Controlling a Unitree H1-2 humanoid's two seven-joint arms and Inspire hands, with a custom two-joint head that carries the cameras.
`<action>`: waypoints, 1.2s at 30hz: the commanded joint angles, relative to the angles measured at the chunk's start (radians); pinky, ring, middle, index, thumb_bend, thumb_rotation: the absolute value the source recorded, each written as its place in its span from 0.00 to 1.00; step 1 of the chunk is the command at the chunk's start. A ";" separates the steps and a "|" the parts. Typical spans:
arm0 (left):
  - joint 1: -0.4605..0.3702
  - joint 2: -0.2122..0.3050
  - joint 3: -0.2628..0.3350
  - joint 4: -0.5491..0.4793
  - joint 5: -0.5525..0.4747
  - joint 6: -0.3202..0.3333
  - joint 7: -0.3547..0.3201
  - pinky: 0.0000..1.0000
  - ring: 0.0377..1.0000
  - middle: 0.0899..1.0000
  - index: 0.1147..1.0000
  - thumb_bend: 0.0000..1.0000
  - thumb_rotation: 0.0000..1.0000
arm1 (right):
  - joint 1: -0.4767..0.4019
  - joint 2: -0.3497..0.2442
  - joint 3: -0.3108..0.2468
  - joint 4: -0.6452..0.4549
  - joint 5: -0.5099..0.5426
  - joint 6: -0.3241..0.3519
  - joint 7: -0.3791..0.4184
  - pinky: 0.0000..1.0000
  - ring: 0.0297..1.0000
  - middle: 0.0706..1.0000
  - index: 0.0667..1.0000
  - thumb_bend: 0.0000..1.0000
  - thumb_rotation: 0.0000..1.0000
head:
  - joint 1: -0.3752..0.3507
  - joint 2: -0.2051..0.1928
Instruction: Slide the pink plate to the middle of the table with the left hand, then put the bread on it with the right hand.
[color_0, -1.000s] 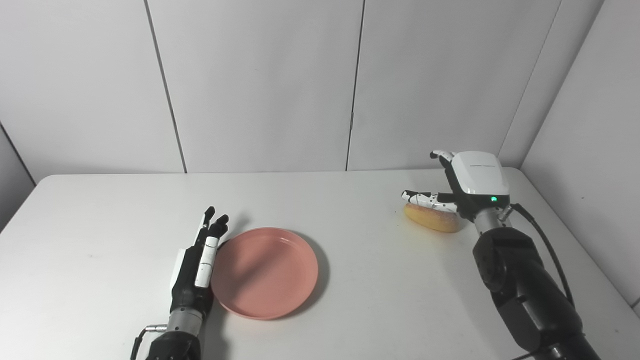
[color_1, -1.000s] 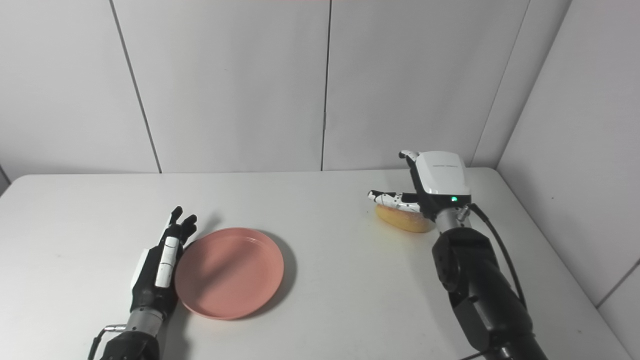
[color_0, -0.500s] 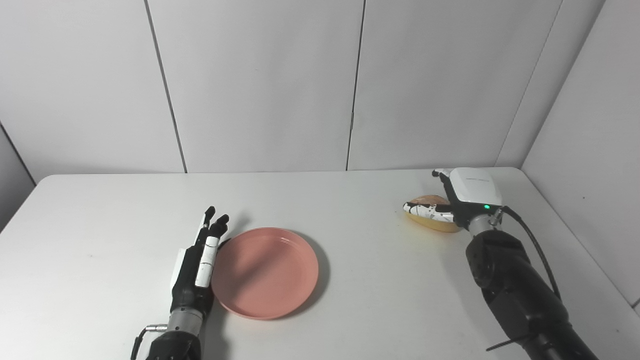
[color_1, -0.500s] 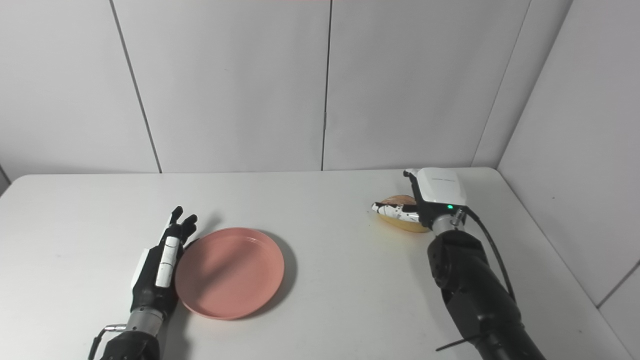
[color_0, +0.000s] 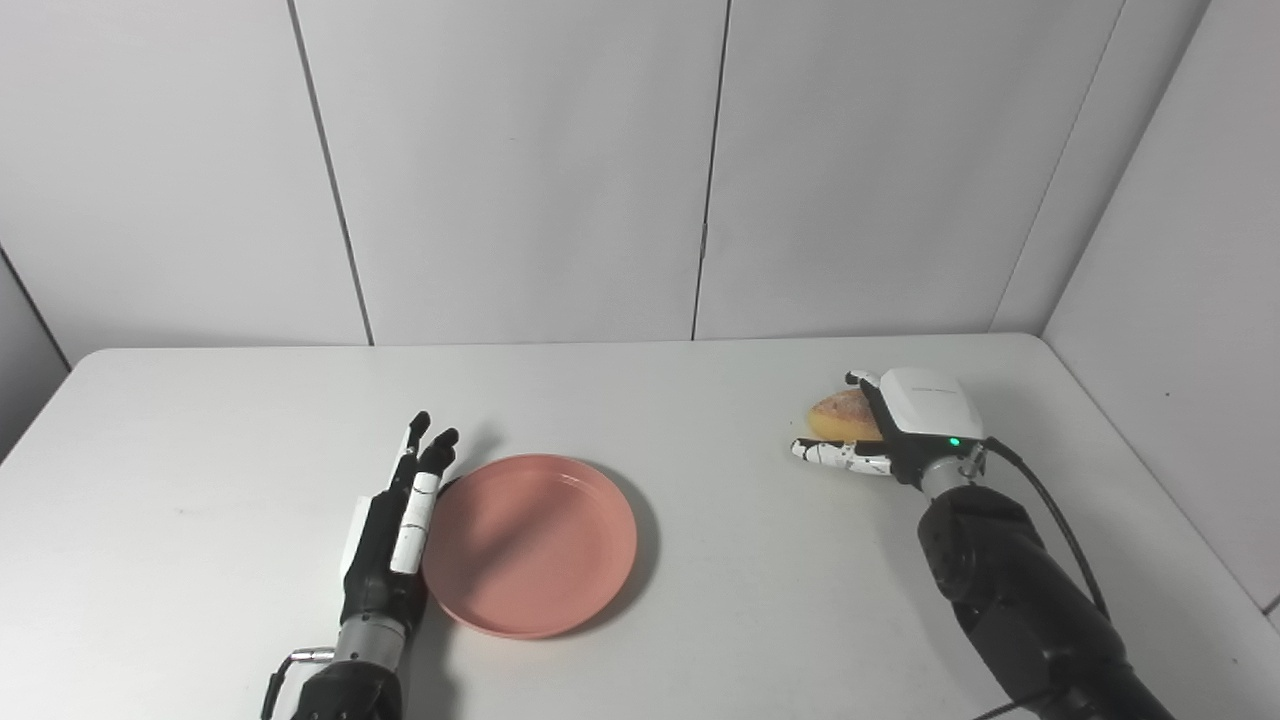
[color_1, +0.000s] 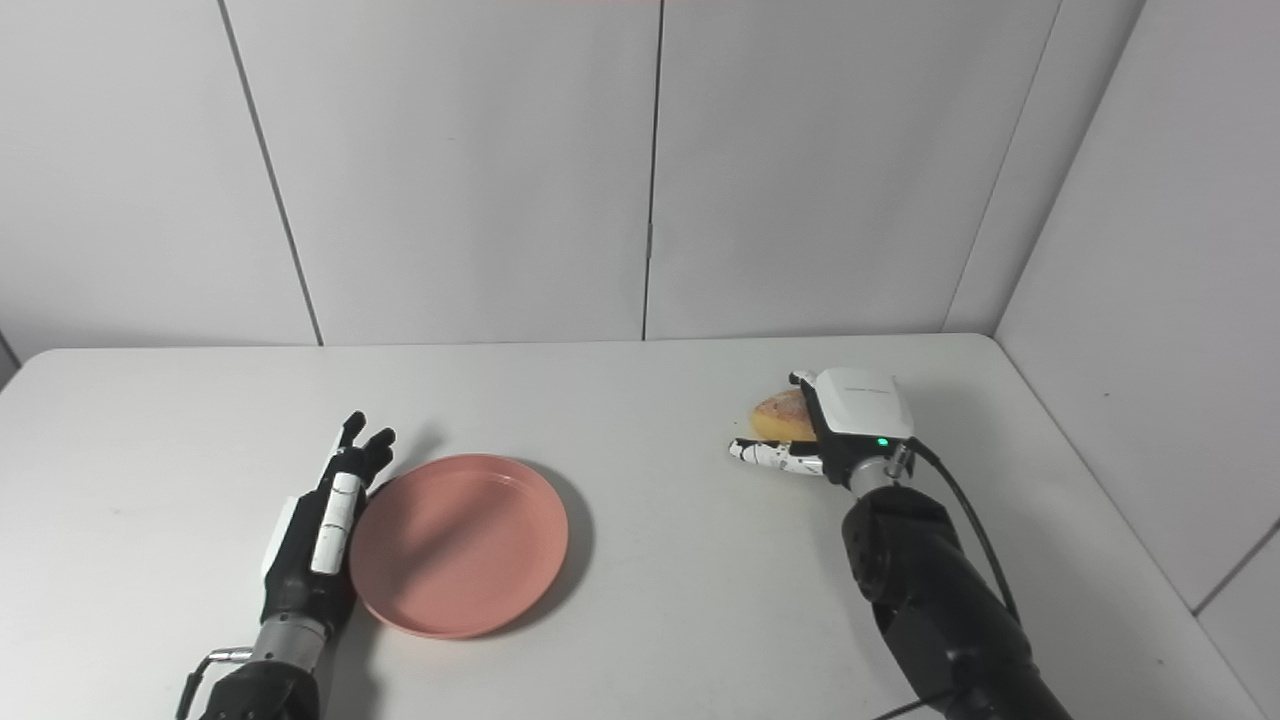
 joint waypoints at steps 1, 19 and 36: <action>0.035 -0.013 -0.013 0.030 0.000 0.026 -0.016 0.87 0.96 0.93 1.00 0.75 0.90 | -0.033 -0.017 -0.002 -0.006 0.000 0.028 -0.023 0.57 0.67 0.77 0.82 0.84 0.85 | 0.001 0.001; 0.037 -0.012 -0.014 0.024 -0.002 0.046 -0.017 0.85 0.96 0.92 1.00 0.77 0.90 | -0.039 -0.021 -0.014 0.080 0.088 -0.028 -0.177 0.26 0.32 0.39 0.51 0.52 0.00 | 0.003 0.007; 0.036 -0.012 -0.015 0.029 -0.004 0.041 -0.020 0.88 0.96 0.93 1.00 0.77 0.91 | -0.035 -0.036 0.016 0.075 0.097 -0.030 -0.209 0.26 0.32 0.39 0.48 0.52 0.00 | 0.009 0.009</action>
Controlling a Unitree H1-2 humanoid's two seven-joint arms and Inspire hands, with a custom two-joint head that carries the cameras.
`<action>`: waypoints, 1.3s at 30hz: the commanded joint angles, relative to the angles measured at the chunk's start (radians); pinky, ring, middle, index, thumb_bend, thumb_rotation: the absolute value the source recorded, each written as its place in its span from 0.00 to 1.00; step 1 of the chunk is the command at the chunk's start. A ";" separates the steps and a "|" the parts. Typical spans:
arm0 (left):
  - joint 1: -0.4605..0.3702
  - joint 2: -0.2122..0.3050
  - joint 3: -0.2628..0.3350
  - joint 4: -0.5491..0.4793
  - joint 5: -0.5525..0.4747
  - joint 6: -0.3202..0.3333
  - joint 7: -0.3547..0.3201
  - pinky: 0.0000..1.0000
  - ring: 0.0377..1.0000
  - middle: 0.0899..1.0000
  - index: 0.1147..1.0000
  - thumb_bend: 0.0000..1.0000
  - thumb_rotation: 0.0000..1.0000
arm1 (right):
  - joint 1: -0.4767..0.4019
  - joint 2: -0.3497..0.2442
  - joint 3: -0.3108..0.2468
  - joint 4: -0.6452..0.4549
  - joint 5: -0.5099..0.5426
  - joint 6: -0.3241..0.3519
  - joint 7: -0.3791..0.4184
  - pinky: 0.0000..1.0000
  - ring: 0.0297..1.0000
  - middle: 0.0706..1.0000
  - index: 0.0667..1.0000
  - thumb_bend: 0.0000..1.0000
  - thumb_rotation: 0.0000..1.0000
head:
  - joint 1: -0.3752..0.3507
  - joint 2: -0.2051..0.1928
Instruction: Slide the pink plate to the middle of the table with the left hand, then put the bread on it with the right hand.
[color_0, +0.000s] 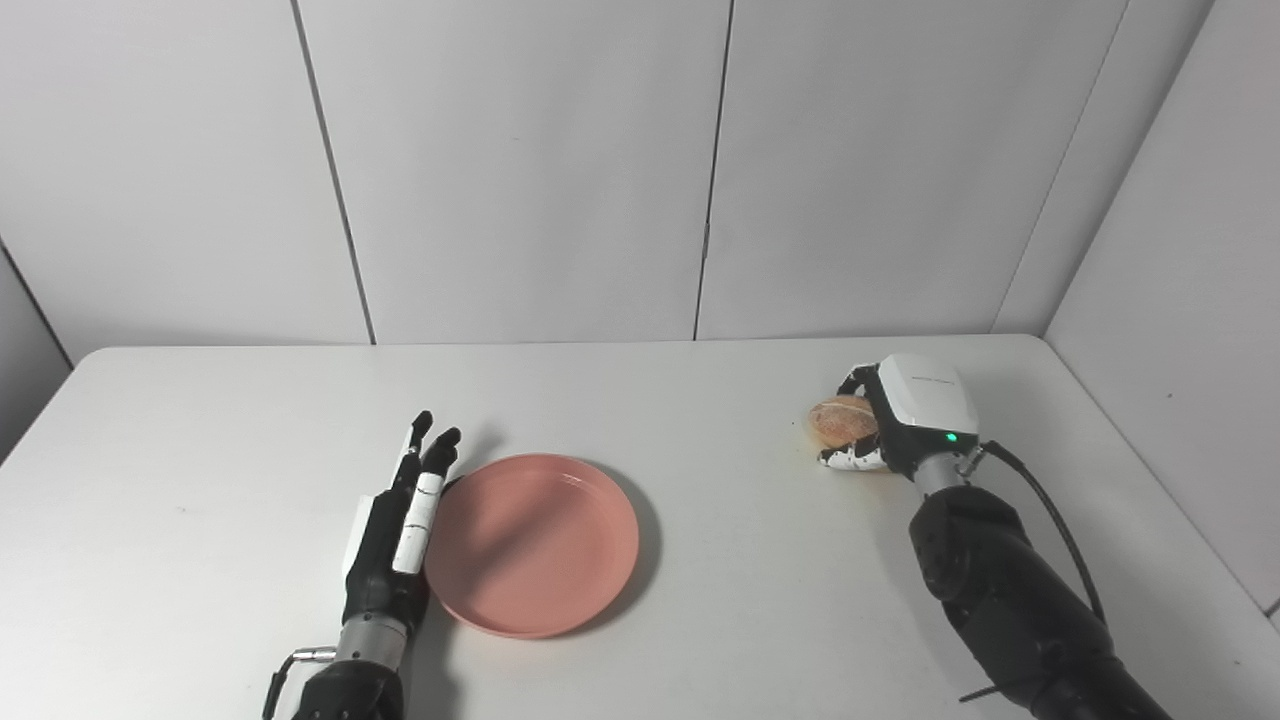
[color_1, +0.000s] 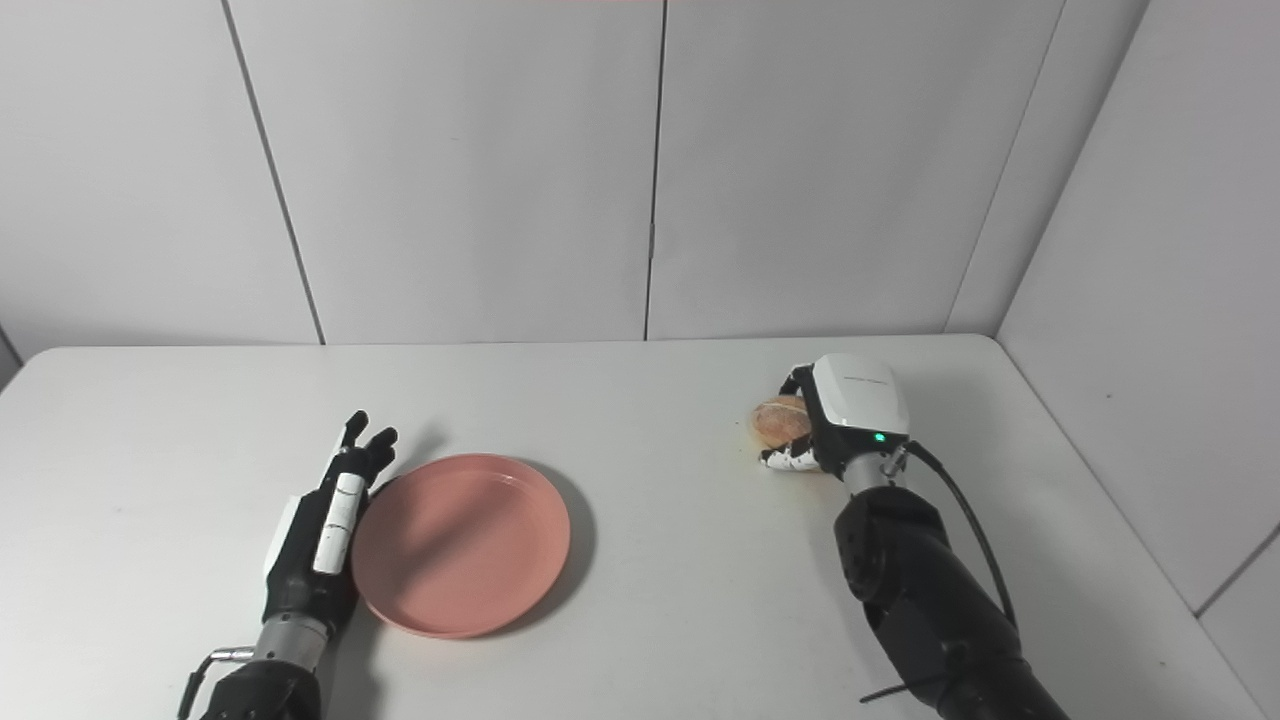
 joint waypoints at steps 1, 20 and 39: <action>0.036 -0.011 -0.011 0.029 -0.003 0.030 -0.020 0.88 0.96 0.93 1.00 0.77 0.91 | -0.008 -0.040 -0.005 0.001 -0.006 -0.001 -0.020 0.26 0.32 0.39 0.48 0.52 0.00 | 0.001 0.001; 0.038 -0.034 -0.029 0.030 0.015 0.022 -0.008 0.85 0.96 0.93 1.00 0.77 0.90 | 0.002 -0.046 -0.020 -0.311 -0.023 -0.009 0.035 0.19 0.24 0.43 0.46 0.52 0.00 | 0.094 0.005; 0.039 -0.097 -0.068 0.049 0.087 0.001 0.054 0.81 0.92 0.91 1.00 0.84 0.87 | 0.015 0.028 0.029 -0.558 -0.047 -0.088 0.114 0.20 0.26 0.41 0.47 0.52 0.00 | 0.297 0.008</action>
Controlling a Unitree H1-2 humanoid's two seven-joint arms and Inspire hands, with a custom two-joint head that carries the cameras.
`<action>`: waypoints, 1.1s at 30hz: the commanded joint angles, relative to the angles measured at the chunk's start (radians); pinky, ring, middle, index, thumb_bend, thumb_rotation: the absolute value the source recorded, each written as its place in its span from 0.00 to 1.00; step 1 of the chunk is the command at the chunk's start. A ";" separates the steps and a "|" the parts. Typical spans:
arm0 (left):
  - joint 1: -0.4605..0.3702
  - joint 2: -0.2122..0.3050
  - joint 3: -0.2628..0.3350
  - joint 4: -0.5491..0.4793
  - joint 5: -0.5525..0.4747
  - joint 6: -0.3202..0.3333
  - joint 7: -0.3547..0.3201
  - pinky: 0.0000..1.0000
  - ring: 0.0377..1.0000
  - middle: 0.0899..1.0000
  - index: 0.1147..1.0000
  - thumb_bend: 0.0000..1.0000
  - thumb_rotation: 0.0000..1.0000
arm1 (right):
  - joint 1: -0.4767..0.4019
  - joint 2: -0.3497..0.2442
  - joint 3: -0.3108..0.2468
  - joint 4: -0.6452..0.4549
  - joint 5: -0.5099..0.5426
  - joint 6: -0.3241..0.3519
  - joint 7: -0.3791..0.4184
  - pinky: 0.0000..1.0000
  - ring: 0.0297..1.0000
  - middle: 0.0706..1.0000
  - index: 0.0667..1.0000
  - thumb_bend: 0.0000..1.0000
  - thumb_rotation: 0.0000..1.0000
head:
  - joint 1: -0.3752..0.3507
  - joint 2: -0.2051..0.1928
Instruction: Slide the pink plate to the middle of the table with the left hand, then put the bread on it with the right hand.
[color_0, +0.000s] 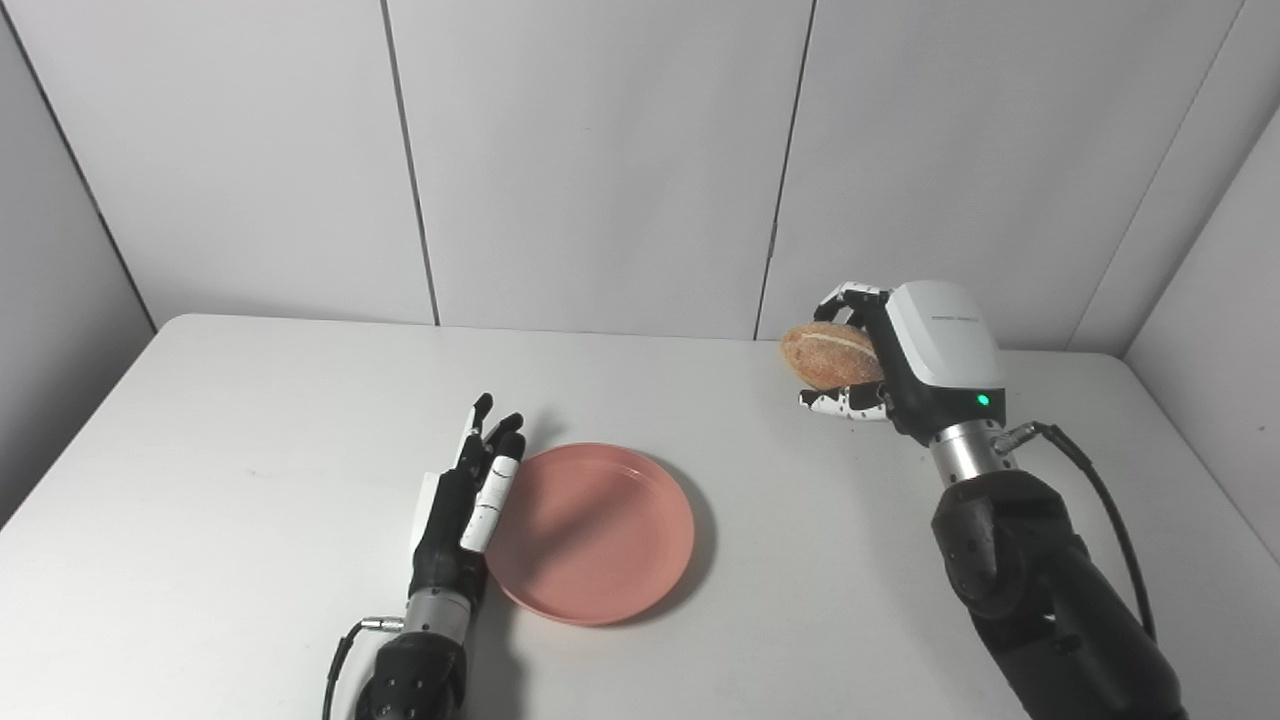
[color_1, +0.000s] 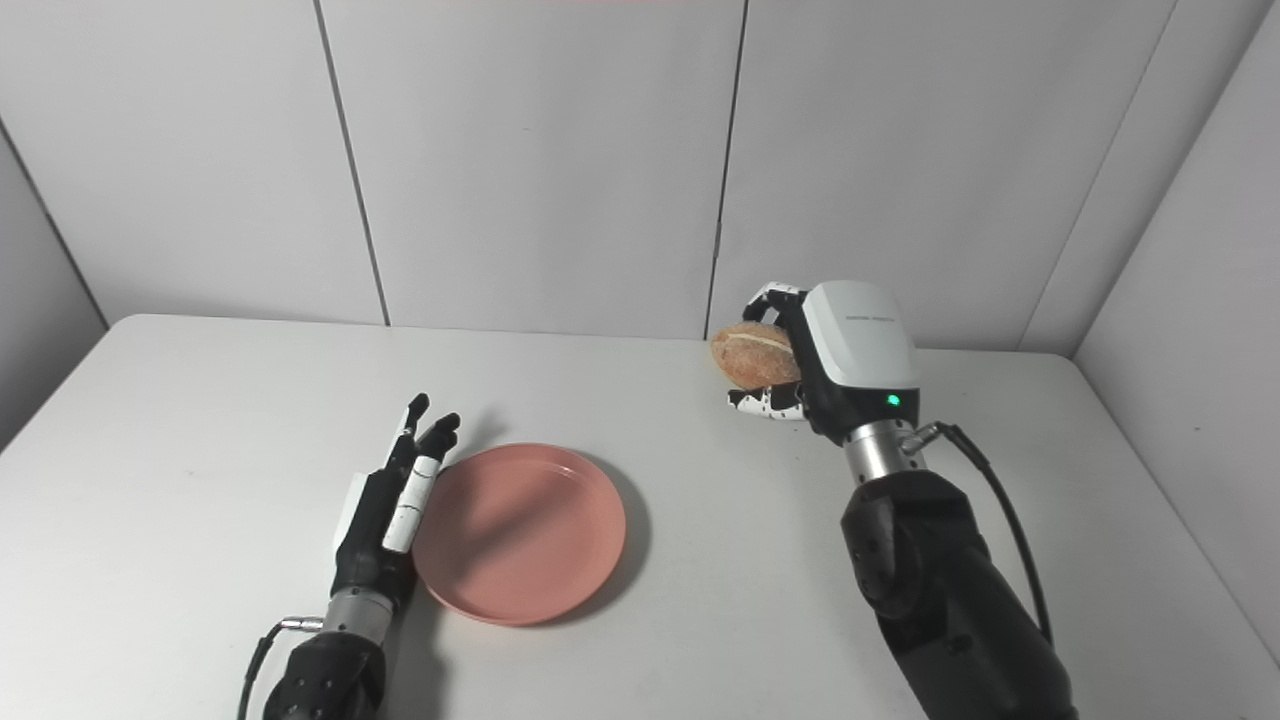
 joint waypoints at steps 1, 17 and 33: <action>0.038 -0.061 -0.044 0.046 0.007 0.006 -0.012 0.81 0.92 0.91 1.00 0.85 0.88 | -0.030 -0.008 0.004 -0.029 -0.008 -0.062 -0.005 0.20 0.26 0.42 0.46 0.52 0.00 | 0.024 0.002; 0.038 -0.081 -0.035 0.070 0.018 -0.025 0.003 0.81 0.92 0.91 1.00 0.87 0.91 | -0.028 0.132 0.113 -0.018 -0.037 -0.100 0.081 0.21 0.28 0.38 0.49 0.52 0.00 | 0.048 0.003; 0.041 -0.080 -0.039 0.061 0.018 -0.016 -0.002 0.80 0.93 0.90 1.00 0.84 0.91 | -0.039 0.200 0.171 0.095 -0.063 -0.147 0.065 0.18 0.23 0.43 0.45 0.53 0.00 | 0.043 0.011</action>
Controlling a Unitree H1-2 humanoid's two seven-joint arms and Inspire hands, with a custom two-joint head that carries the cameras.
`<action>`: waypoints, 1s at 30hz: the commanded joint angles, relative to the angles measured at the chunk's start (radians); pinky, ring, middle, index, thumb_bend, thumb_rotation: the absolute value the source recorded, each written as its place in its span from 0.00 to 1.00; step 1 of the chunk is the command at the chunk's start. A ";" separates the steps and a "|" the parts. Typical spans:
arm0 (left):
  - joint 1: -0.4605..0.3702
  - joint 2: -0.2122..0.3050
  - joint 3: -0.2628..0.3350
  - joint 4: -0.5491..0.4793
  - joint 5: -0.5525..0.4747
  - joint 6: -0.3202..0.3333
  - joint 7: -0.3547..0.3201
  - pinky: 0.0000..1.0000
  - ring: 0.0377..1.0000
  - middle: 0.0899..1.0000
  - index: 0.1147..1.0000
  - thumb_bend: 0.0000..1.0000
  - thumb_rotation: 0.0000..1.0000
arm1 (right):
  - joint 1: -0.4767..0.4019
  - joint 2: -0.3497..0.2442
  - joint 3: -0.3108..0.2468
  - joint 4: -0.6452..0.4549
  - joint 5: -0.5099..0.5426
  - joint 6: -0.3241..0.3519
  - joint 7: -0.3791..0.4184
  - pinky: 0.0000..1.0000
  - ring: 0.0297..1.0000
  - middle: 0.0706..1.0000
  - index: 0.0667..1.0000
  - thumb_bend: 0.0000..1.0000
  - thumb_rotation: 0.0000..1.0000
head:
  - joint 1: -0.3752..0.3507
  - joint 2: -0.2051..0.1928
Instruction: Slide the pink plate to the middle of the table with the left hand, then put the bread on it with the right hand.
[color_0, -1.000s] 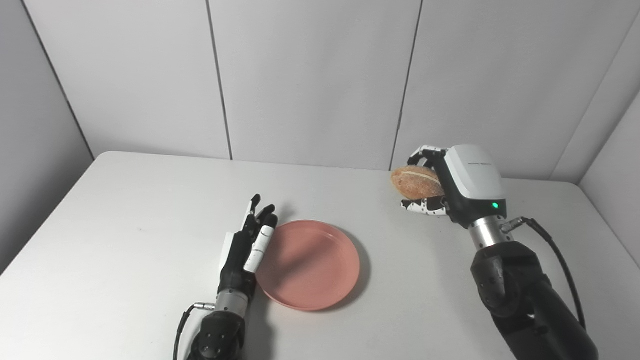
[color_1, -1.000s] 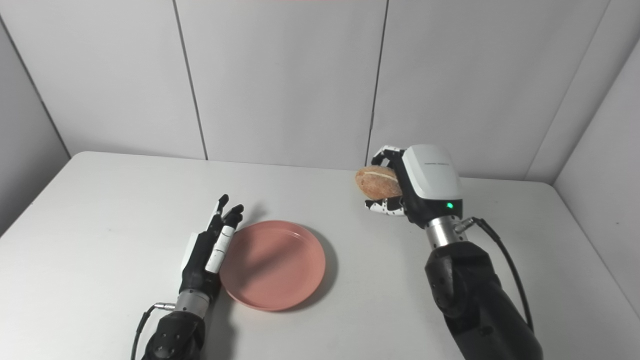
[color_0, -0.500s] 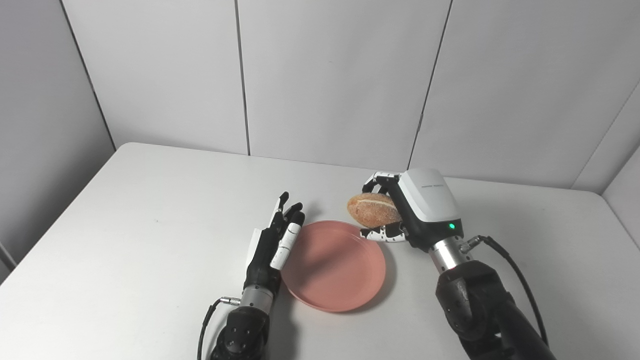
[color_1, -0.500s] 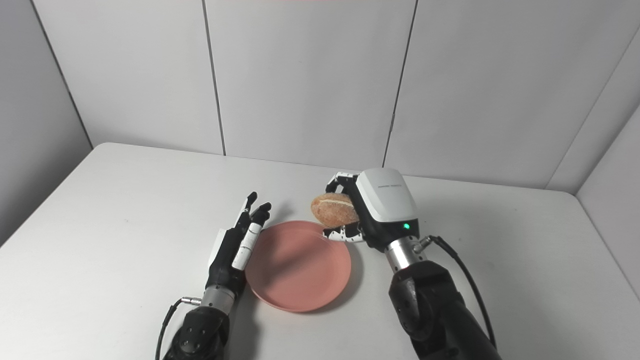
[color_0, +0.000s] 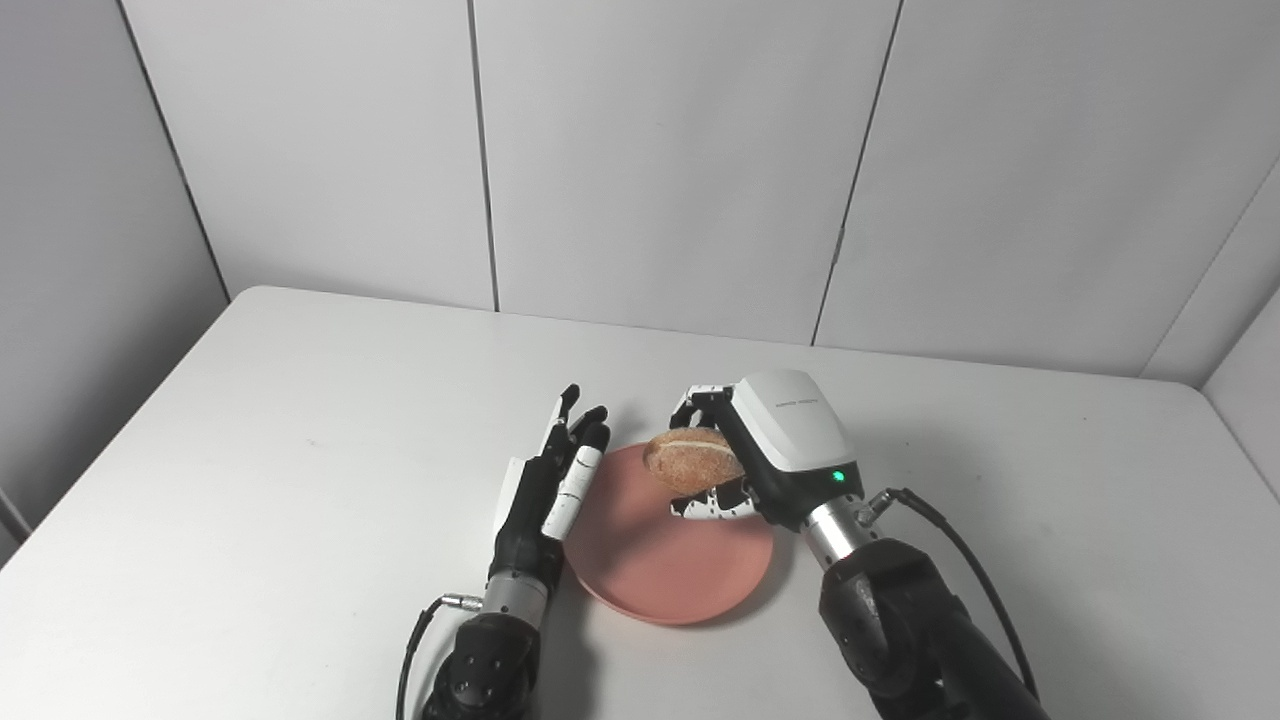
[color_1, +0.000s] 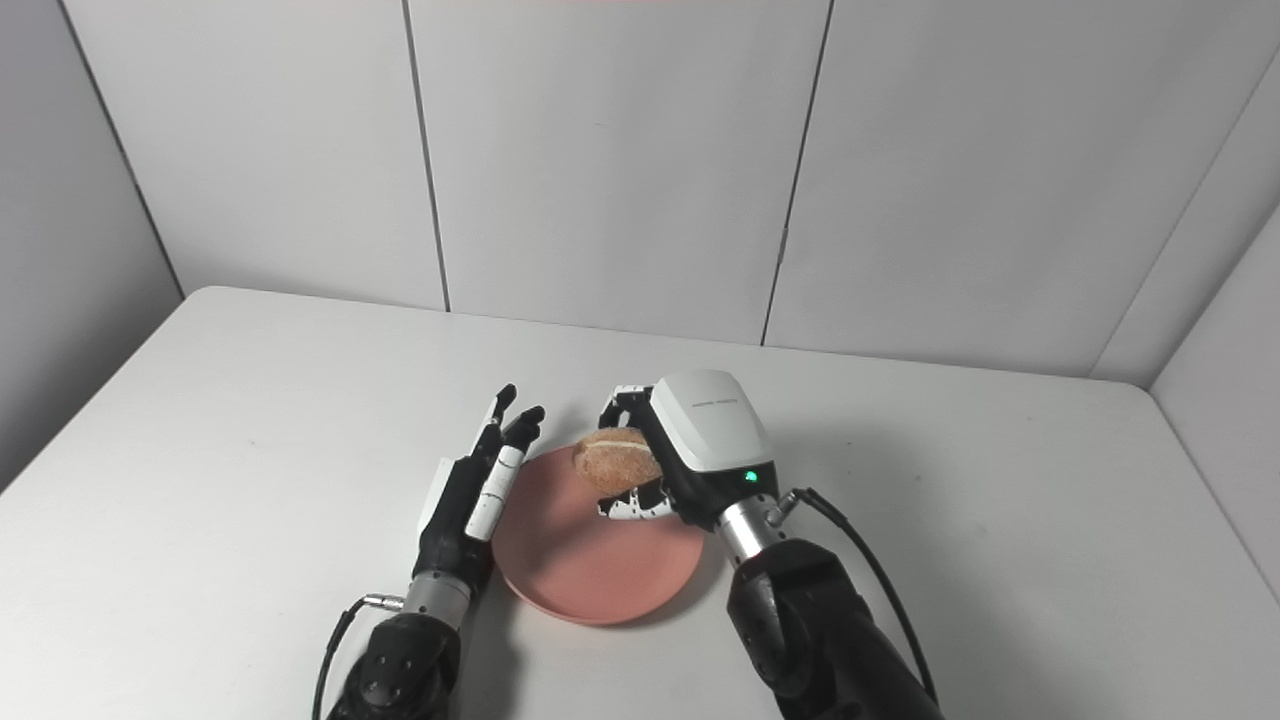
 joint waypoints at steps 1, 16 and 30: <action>0.044 -0.034 -0.024 0.045 -0.005 0.004 -0.018 0.80 0.93 0.90 1.00 0.84 0.91 | -0.037 0.006 0.002 0.000 -0.013 -0.039 -0.026 0.19 0.23 0.43 0.45 0.53 0.00 | -0.001 0.002; 0.052 -0.028 -0.028 0.021 -0.003 0.025 -0.018 0.79 0.92 0.90 1.00 0.84 0.91 | -0.004 0.025 0.047 0.085 -0.031 -0.028 -0.007 0.29 0.36 0.43 0.52 0.51 0.00 | -0.015 0.012; 0.047 -0.027 -0.029 0.031 -0.002 0.019 -0.019 0.78 0.92 0.91 1.00 0.84 0.91 | -0.008 0.024 0.044 0.113 -0.002 -0.039 -0.029 0.31 0.39 0.43 0.50 0.52 0.01 | -0.016 0.007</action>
